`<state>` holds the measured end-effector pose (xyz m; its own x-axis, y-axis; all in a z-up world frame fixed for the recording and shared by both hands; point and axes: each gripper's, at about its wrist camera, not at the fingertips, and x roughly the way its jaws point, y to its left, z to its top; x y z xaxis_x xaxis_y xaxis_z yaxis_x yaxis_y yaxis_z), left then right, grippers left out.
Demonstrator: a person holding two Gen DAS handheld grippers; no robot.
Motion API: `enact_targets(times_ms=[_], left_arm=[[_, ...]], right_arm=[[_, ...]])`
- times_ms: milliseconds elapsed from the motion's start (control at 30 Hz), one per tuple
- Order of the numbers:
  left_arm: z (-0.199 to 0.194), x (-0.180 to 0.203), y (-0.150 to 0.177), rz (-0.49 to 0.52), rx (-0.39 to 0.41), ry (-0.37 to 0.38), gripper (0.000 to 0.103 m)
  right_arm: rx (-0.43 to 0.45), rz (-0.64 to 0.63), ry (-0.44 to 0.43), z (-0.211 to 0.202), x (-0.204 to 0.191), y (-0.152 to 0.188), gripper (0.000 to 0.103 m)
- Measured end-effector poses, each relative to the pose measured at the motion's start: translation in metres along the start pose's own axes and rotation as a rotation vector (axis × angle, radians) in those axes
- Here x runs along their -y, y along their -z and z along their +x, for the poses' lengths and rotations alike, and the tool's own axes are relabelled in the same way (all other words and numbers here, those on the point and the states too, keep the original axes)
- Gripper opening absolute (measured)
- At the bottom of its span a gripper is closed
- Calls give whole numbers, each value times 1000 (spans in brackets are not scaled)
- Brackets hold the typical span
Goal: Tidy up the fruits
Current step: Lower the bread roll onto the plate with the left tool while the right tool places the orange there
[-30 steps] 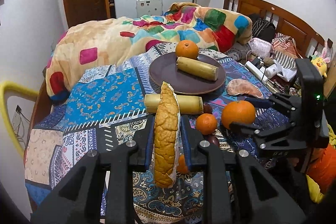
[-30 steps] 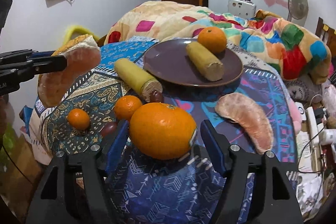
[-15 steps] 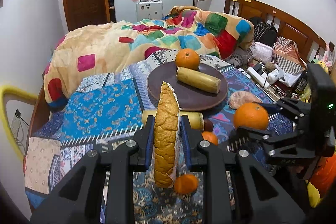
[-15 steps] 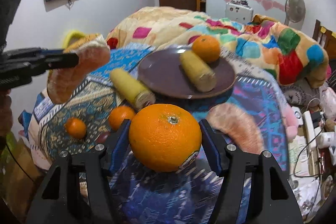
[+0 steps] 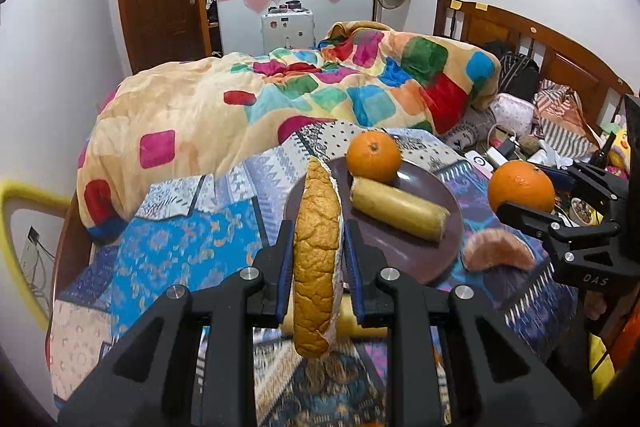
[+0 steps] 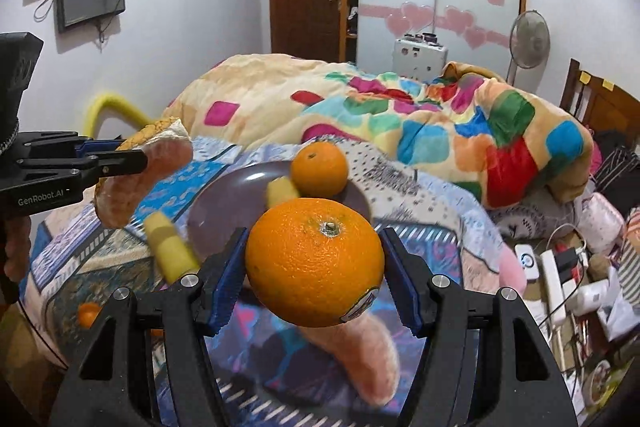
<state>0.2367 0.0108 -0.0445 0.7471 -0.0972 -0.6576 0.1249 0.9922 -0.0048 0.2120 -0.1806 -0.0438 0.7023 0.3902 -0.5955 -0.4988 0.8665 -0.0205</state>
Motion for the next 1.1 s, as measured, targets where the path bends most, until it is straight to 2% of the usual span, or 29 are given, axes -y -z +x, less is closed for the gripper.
enact_targets(times_ms=[233, 433, 733, 1000, 1100], left_arm=[[39, -1, -18, 11, -26, -28, 24], [74, -5, -29, -17, -59, -70, 24], [111, 11, -41, 77, -88, -155, 24], [127, 22, -43, 107, -121, -139, 24], [129, 28, -41, 119, -130, -110, 24]], right_arm=[[8, -14, 29, 21, 11, -14, 61], [-33, -29, 46, 48, 20, -25, 61], [-119, -18, 33, 85, 31, -27, 61], [-181, -28, -10, 102, 27, -26, 61], [-192, -26, -20, 105, 26, -26, 62]])
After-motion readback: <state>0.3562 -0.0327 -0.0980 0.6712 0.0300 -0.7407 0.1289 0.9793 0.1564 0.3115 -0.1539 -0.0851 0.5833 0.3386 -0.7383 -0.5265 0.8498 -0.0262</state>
